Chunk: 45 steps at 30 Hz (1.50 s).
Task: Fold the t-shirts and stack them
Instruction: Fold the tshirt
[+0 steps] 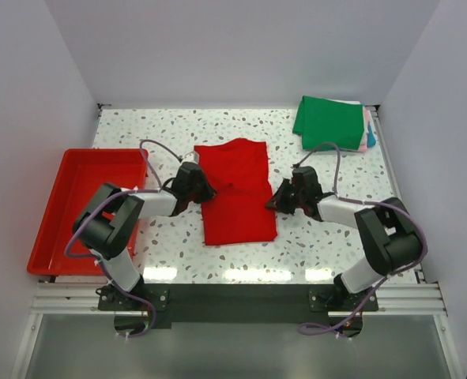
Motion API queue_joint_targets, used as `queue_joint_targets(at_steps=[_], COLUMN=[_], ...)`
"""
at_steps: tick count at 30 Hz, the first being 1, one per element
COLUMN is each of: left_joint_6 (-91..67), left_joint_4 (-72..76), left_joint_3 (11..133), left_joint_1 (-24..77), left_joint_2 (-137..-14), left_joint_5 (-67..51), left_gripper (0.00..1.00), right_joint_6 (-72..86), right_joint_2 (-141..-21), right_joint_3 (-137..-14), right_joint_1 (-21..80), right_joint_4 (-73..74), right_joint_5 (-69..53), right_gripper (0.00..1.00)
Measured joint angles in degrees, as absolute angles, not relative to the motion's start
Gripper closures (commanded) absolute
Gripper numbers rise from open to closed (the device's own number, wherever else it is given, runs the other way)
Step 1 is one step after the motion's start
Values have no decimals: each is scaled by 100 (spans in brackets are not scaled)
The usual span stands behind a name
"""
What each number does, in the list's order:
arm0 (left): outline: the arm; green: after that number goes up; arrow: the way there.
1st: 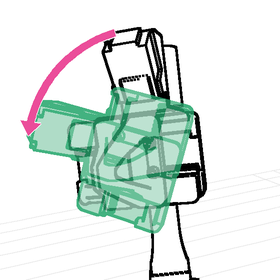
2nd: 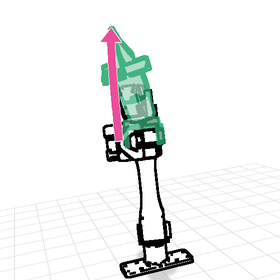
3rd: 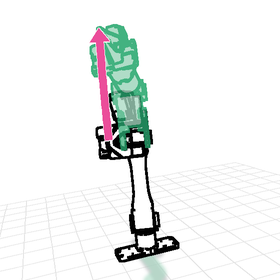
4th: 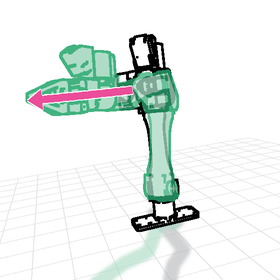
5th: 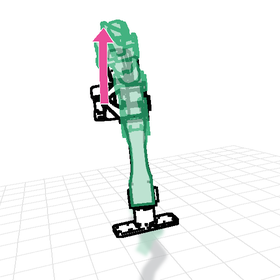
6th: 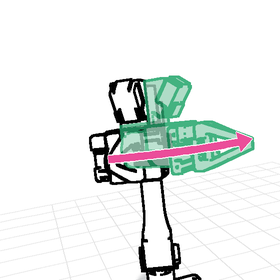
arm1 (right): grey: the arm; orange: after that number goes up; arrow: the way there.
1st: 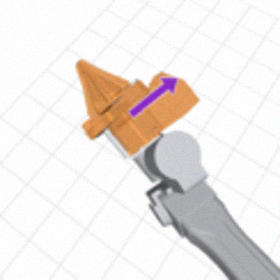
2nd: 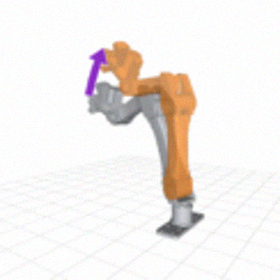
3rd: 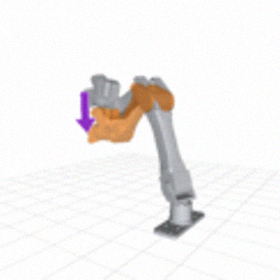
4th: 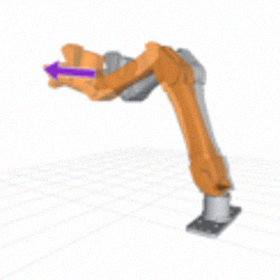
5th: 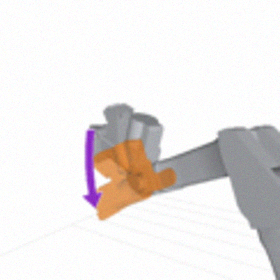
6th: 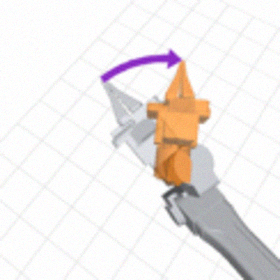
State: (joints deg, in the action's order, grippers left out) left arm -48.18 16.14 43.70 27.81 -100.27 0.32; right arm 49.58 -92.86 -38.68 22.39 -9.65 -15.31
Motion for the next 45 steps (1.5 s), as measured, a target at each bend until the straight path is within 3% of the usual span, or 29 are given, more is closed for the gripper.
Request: queue_joint_targets(at_steps=[2, 5, 8, 13, 20, 28, 35, 45], left_joint_6=[-4727, -4528, -4338, -4298, -4792, -5623, -6010, -6353], left_joint_4=[1579, 1365, 1046, 663, -161, -810, -176, 574], left_joint_3=[4285, 4115, 4088, 3942, 2783, 1431, 1081, 972], left_joint_1=[2779, 2775, 2770, 2770, 3295, 4329, 4764, 4930], left_joint_2=[-9911, -9579, -9050, -7505, -5819, -4925, -4912, -5452], left_joint_5=[12, -21, -67, 102, 746, 1081, 1111, 1079], left_gripper=[96, 80, 53, 49, 39, 37, 38, 57], right_joint_6=[4882, 4709, 4499, 4259, 4351, 4560, 4668, 4797], right_joint_2=[-8919, -8272, -7605, -6722, -6289, -6233, -6375, -6506], right_joint_3=[-3760, -3726, -3708, -3247, -2561, -2375, -2355, -2311], right_joint_1=[2250, 2248, 2257, 2405, 3186, 3378, 3450, 3483], right_joint_4=[-685, -180, 276, 781, 1337, 1278, 1096, 781], right_joint_5=[-1343, -1004, -729, -427, -97, 49, 56, 47], right_gripper=[87, 76, 63, 54, 53, 54, 55, 58])
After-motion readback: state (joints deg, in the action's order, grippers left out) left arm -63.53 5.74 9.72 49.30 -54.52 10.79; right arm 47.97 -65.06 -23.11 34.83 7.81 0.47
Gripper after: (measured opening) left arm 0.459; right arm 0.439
